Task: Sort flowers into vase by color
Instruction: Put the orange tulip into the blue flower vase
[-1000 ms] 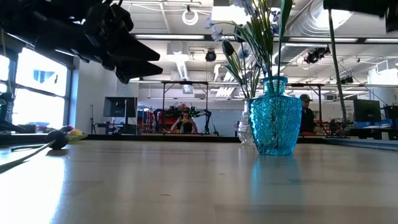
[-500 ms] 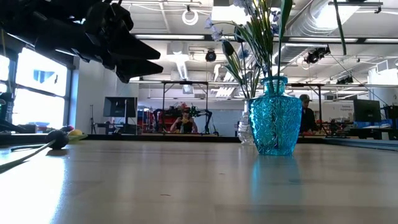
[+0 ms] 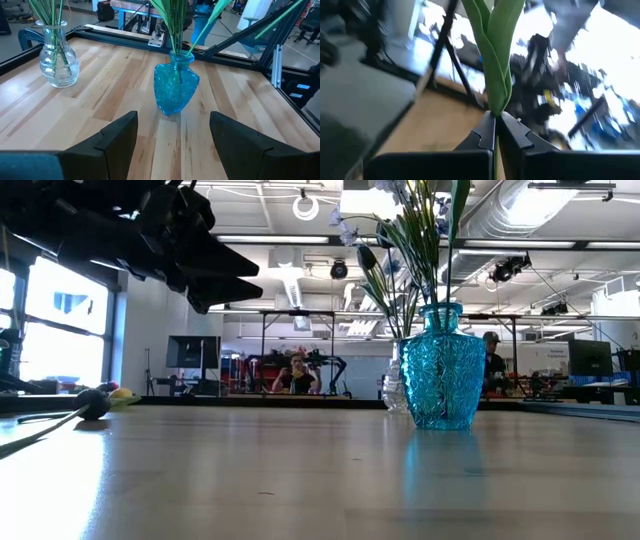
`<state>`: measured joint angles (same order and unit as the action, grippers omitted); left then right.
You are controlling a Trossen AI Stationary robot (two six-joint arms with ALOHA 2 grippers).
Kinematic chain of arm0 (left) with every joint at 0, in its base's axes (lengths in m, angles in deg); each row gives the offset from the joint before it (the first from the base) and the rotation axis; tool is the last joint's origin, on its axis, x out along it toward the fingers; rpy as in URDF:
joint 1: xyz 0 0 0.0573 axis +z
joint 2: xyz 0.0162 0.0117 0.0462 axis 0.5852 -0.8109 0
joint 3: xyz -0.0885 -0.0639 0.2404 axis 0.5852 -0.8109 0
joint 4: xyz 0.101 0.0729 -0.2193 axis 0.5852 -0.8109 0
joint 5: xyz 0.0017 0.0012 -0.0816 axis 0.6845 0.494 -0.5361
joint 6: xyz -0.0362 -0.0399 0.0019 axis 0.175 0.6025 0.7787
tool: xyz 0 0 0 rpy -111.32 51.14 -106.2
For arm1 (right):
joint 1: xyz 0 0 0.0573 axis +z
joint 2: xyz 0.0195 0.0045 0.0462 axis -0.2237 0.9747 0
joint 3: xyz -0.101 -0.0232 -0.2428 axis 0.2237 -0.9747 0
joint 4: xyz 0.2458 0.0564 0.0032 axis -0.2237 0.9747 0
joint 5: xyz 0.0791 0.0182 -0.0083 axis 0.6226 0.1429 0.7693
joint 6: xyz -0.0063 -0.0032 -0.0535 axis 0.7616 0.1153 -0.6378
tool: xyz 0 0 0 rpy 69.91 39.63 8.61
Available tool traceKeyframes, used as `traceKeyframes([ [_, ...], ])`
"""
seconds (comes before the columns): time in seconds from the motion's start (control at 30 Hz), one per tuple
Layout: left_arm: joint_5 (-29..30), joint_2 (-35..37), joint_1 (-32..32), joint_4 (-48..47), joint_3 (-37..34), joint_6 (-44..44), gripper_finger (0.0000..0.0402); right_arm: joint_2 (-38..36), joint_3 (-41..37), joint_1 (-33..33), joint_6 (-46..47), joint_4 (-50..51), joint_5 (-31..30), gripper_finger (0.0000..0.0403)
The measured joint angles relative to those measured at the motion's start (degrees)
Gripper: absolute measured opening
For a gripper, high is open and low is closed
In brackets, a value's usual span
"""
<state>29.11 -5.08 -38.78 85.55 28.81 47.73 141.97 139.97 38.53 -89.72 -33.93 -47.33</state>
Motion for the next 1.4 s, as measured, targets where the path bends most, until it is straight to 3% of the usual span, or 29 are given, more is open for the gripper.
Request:
traceKeyframes([
  [0.23,0.0,0.0,-0.04,0.02,0.0,-0.02,0.0236,-9.82,-13.02,-3.18,-11.0,-21.65,11.57,0.0],
  [0.47,0.0,0.0,-0.07,0.0,0.0,0.0,0.0236,-21.92,-28.93,-3.45,-19.53,-43.86,17.12,0.0],
  [0.77,0.0,0.0,-0.07,0.02,0.0,0.09,0.0236,-34.69,-44.05,-2.95,-21.17,-56.14,19.41,0.0],
  [0.97,0.0,0.0,-0.07,0.04,0.0,0.11,0.0236,-38.56,-50.94,-4.49,-21.79,-62.77,19.14,0.0],
  [1.17,0.0,0.0,-0.07,0.06,0.0,0.13,0.0236,-38.8,-56.31,-9.96,-18.33,-71.03,19.64,0.0],
  [1.4,0.0,0.0,-0.07,0.07,0.0,0.15,0.0236,-37.25,-57.25,-20.04,-7.54,-70.56,19.72,0.0],
])
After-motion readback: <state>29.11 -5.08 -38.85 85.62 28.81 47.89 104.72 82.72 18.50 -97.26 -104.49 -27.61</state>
